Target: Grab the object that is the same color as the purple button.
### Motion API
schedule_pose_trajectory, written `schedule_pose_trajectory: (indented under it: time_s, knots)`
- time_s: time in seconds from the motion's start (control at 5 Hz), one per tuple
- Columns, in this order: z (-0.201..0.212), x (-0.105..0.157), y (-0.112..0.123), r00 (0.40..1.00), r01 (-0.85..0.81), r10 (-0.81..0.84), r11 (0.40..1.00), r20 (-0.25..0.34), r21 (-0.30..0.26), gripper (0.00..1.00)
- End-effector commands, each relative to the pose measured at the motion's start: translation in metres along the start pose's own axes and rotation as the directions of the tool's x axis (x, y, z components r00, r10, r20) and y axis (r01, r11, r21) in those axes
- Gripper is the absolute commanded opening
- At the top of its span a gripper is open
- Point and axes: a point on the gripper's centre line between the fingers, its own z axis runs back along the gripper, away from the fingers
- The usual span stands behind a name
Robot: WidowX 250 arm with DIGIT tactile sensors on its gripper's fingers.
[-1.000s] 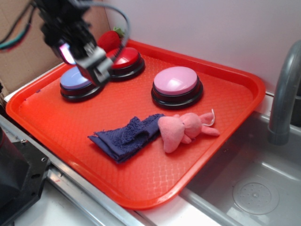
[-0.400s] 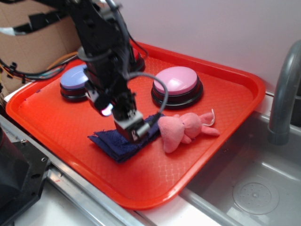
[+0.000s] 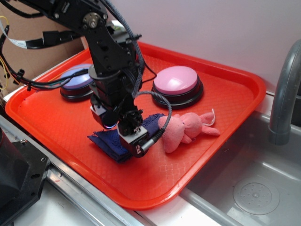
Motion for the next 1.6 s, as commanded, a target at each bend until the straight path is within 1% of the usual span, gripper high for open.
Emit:
schedule_pose_trajectory:
  time_s: [0.0, 0.2, 0.4, 0.6, 1.0, 1.2, 1.4]
  knots:
    - [-0.01, 0.007, -0.002, 1.0, -0.008, 0.008, 1.0, 0.001, -0.01, 1.0]
    - [-0.016, 0.006, -0.004, 1.0, -0.013, 0.013, 1.0, -0.014, -0.019, 1.0]
    - [-0.021, 0.006, -0.005, 0.999, -0.035, 0.035, 0.999, -0.015, -0.015, 0.86]
    - [-0.019, 0.005, -0.002, 0.998, -0.061, 0.061, 0.998, -0.004, -0.009, 0.0]
    - [-0.005, 0.003, 0.009, 0.995, -0.101, 0.101, 0.995, 0.016, 0.005, 0.0]
    - [0.008, 0.002, 0.018, 0.994, -0.103, 0.103, 0.994, 0.028, 0.024, 0.0]
    - [0.033, 0.003, 0.026, 0.99, -0.131, 0.13, 0.991, 0.057, 0.017, 0.0]
